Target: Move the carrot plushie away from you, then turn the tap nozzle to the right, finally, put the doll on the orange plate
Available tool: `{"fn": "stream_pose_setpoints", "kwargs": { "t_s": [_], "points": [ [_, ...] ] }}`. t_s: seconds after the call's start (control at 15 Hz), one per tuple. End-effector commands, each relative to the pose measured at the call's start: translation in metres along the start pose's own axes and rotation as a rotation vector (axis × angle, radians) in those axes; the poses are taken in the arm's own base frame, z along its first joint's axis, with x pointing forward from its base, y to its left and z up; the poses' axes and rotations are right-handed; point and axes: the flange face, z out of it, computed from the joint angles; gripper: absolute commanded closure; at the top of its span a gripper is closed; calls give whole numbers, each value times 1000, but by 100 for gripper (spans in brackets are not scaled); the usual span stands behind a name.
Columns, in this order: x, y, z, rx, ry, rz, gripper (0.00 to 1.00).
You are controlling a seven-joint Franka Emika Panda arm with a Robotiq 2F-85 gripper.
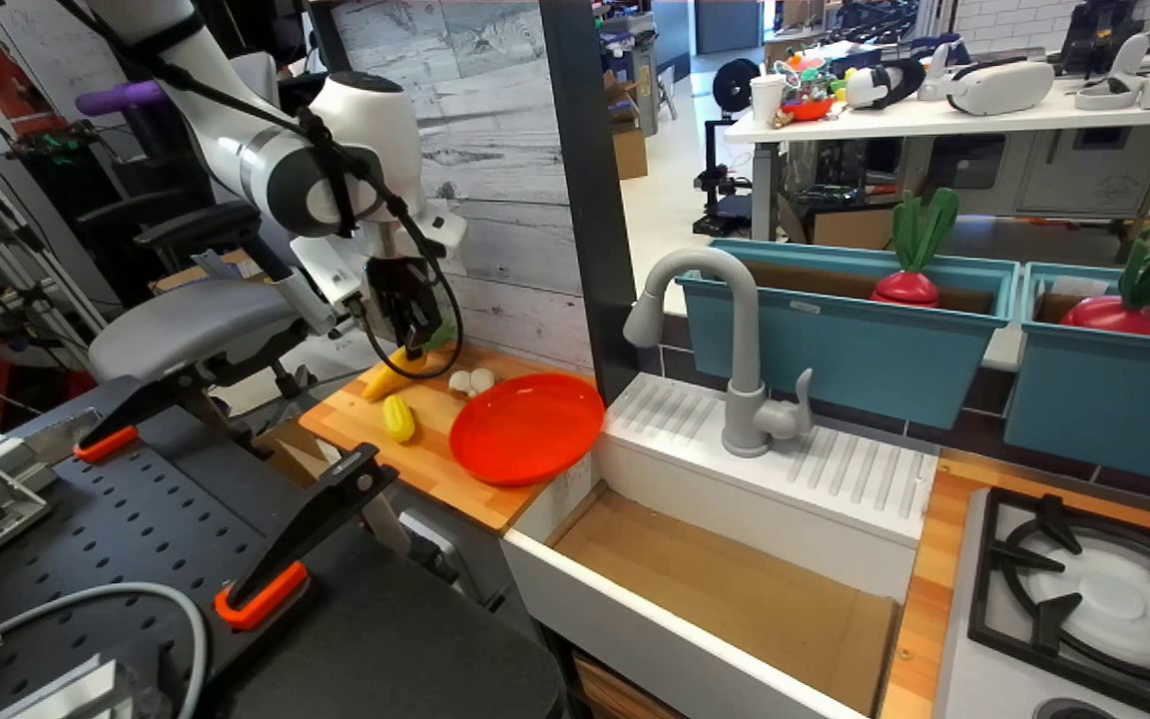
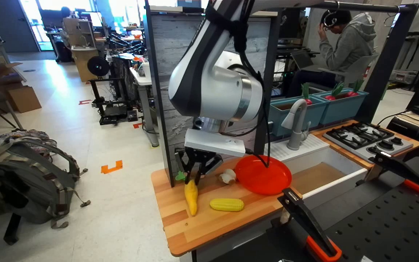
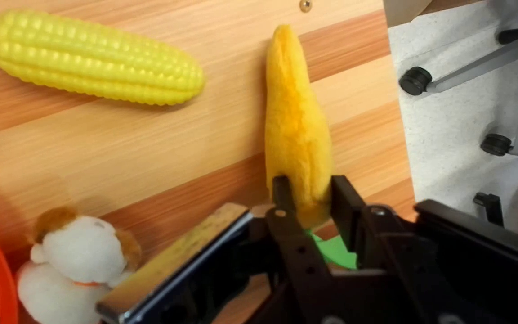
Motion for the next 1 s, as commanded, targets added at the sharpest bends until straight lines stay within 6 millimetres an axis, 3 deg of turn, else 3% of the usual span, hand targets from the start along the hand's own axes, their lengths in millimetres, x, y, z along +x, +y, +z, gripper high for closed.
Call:
{"fn": "stream_pose_setpoints", "kwargs": {
  "t_s": [0.0, 0.33, 0.6, 0.93],
  "points": [
    [6, -7, 4, 0, -15, 4, 39],
    [2, -11, 1, 2, -30, -13, 3],
    [-13, -13, -8, -17, -65, -41, 0],
    [-37, -1, -27, -15, -66, -69, 0]
  ]
}}
